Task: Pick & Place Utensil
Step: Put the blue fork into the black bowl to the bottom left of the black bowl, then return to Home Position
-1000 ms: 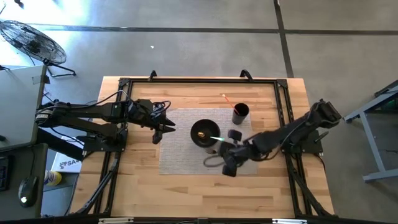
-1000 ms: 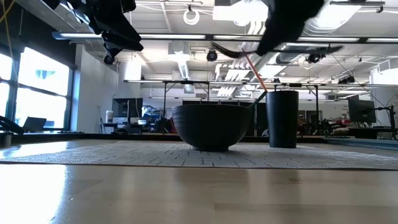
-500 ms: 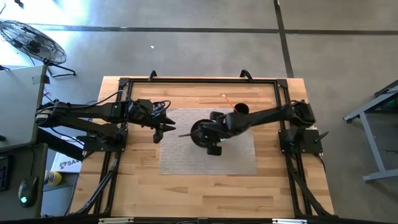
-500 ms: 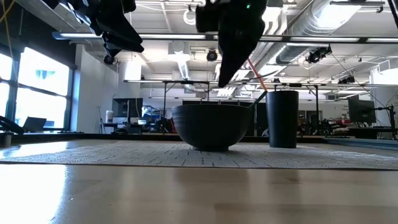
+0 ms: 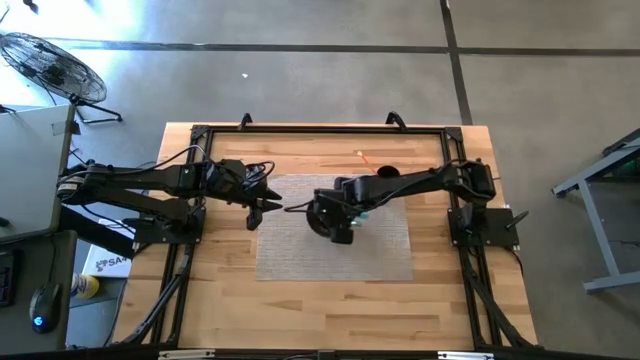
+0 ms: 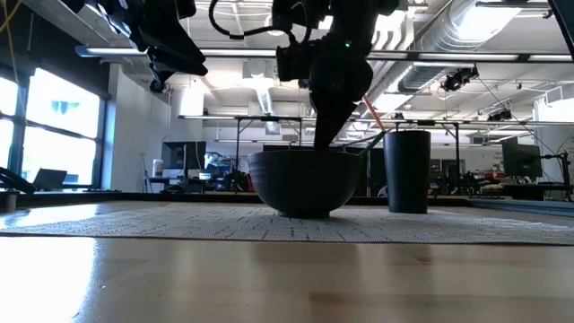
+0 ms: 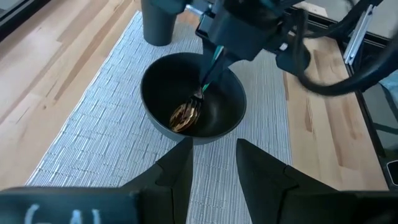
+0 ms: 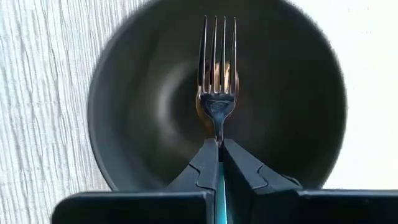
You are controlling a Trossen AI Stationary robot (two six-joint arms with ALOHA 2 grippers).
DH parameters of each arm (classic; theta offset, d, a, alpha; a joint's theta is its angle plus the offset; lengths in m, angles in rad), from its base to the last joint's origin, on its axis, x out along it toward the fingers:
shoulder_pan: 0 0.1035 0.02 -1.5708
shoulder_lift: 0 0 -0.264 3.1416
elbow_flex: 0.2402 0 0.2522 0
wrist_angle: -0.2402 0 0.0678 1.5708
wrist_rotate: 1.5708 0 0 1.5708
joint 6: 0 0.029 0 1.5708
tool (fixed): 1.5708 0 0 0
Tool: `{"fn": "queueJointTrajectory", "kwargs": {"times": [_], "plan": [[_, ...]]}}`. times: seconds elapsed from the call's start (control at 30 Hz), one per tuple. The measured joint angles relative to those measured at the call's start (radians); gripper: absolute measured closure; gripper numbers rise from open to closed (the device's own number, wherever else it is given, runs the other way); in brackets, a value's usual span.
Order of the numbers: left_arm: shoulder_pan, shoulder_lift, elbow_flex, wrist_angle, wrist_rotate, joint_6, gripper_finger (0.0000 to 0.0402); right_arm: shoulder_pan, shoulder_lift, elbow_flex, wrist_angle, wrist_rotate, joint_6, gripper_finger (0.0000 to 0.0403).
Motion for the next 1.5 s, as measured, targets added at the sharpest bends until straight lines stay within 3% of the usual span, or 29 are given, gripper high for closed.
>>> {"fn": "queueJointTrajectory", "kwargs": {"times": [0.17,0.27,0.7,1.07,1.17,1.33,1.5], "plan": [[0.000,0.000,0.000,0.000,0.000,0.000,0.0282,-0.023,0.000,-0.054,0.053,-0.032,-0.007,0.0398],[0.000,0.000,0.000,0.000,0.000,0.000,0.0282,-0.028,0.001,-0.063,0.074,0.006,-0.007,0.0395],[0.000,0.000,0.000,0.000,0.000,0.000,0.0282,-0.016,-0.009,-0.062,0.137,-0.006,-0.031,0.0325],[0.000,0.000,0.000,-0.032,-0.030,-0.001,0.0282,0.063,-0.203,-0.067,0.101,0.004,-0.064,0.0339],[0.000,0.000,0.001,-0.027,-0.036,0.000,0.0282,0.075,-0.282,-0.140,0.171,-0.040,-0.067,0.0358],[0.000,0.000,0.002,-0.028,-0.036,0.000,0.0282,0.085,-0.469,-0.375,0.366,-0.093,-0.050,0.0399],[0.000,0.000,0.002,-0.028,-0.037,0.000,0.0282,0.101,-0.706,-0.625,0.540,-0.083,0.007,0.0387]]}}
